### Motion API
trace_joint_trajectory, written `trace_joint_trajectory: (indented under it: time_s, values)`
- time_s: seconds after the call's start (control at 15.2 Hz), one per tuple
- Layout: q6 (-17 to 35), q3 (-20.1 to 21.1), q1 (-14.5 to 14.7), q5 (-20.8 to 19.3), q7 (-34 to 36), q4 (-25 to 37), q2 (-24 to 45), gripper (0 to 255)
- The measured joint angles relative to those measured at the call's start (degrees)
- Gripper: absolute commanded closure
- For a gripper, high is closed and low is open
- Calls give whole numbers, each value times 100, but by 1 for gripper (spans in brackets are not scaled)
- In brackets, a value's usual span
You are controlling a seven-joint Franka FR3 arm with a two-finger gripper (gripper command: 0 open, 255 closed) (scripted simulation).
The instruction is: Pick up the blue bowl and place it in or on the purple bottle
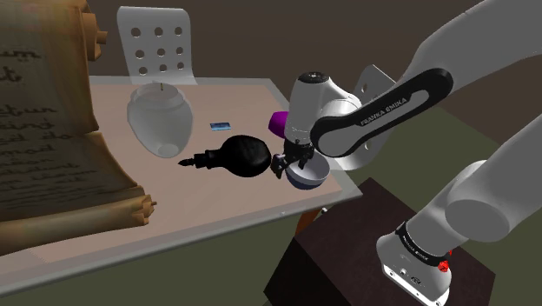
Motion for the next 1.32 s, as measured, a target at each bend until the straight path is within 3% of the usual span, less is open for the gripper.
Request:
trace_joint_trajectory:
  time_s: [0.46, 0.53, 1.32]
  values:
    - [82, -6, -10, -53, 33, -17, 68, 0]
    - [82, -6, -10, -53, 33, -17, 68, 255]
    - [-24, -7, -6, 25, -37, -7, -39, 255]
